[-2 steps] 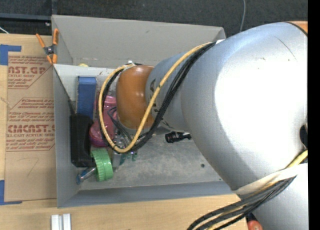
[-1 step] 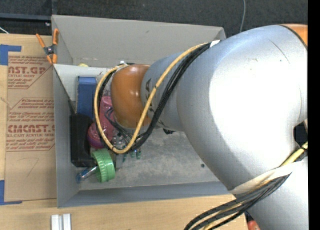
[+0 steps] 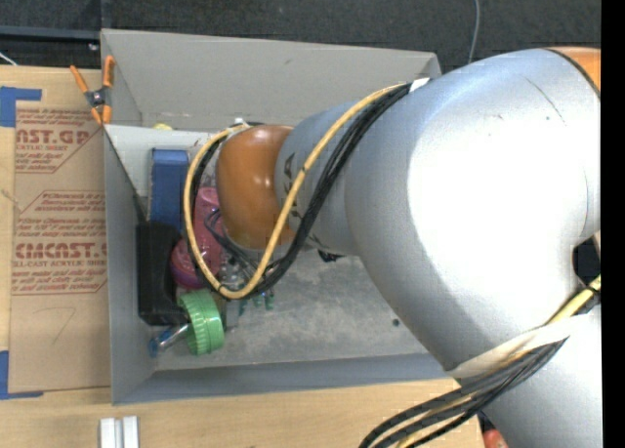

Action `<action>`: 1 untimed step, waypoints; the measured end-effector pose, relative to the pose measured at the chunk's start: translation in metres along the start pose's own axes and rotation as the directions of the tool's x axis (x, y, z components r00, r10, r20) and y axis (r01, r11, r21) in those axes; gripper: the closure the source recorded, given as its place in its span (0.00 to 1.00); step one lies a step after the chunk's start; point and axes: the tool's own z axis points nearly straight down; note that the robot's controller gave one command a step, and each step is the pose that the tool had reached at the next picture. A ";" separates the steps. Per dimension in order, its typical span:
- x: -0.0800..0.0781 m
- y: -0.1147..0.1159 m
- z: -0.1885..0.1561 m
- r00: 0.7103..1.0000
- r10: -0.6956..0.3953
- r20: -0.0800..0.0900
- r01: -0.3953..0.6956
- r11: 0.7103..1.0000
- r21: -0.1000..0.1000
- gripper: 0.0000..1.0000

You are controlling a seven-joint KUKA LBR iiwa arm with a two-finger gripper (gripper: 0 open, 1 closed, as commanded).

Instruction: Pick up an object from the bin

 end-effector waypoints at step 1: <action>0.015 0.001 0.002 0.941 0.340 0.002 -0.340 0.940 0.011 1.00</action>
Offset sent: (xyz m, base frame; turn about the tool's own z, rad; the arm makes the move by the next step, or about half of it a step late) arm -0.0007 0.0113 -0.0031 -0.1952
